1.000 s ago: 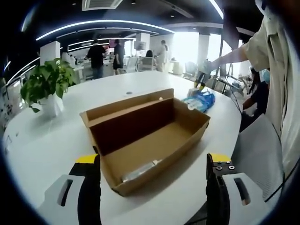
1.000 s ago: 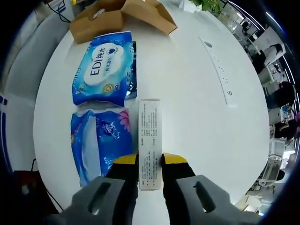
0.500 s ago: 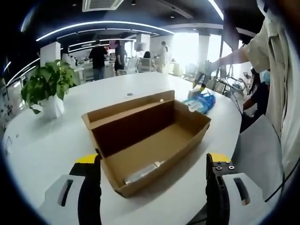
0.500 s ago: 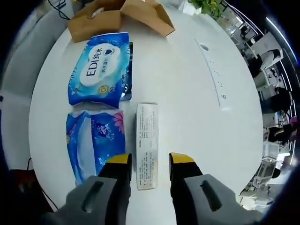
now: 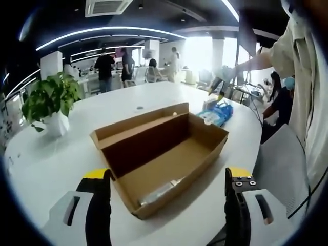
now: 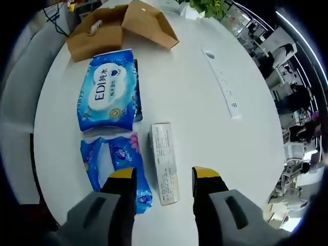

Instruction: Operate the shoe box by opening the lid, removing the specified soft item, and placing it in the target area until the item is outside and the box remains undamaged.

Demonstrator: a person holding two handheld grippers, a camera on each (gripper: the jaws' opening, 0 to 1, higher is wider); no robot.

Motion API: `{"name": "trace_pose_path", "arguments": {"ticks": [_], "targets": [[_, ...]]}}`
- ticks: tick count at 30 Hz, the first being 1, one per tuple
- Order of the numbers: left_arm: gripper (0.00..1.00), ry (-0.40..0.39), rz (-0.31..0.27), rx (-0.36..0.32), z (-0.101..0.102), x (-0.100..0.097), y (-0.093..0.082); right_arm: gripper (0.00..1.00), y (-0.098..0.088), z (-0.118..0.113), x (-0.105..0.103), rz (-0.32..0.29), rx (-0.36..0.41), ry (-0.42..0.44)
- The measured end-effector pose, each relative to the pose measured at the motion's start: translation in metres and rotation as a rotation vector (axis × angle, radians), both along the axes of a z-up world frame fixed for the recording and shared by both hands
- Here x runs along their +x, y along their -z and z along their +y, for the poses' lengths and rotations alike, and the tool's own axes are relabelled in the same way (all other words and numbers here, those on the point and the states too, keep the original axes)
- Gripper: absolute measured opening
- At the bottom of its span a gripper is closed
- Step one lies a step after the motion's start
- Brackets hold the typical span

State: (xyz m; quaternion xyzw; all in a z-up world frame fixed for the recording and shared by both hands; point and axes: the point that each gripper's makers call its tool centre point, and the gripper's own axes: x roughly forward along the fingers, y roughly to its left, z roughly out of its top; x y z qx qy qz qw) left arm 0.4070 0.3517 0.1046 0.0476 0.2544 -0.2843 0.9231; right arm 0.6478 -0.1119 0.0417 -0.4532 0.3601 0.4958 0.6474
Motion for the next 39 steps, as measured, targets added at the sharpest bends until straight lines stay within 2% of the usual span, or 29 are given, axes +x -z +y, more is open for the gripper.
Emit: {"name": "trace_pose_path", "arguments": {"ticks": [12, 19, 23, 33, 39], "targets": [[0.90, 0.090, 0.007, 0.013, -0.004, 0.000, -0.005, 0.54, -0.018, 0.021, -0.023, 0.000, 0.093, 0.090], [0.89, 0.154, 0.031, 0.044, -0.004, 0.000, -0.003, 0.66, -0.027, 0.041, -0.039, 0.012, 0.158, 0.159], [0.84, 0.193, 0.046, 0.059, -0.003, 0.002, -0.003, 0.74, -0.032, 0.052, -0.051, 0.034, 0.186, 0.216], [0.76, 0.275, 0.067, 0.127, 0.002, 0.012, -0.003, 0.84, -0.042, 0.076, -0.081, 0.041, 0.250, 0.234], [0.74, 0.305, 0.063, 0.162, 0.005, 0.020, -0.004, 0.90, -0.052, 0.091, -0.100, 0.039, 0.324, 0.264]]}}
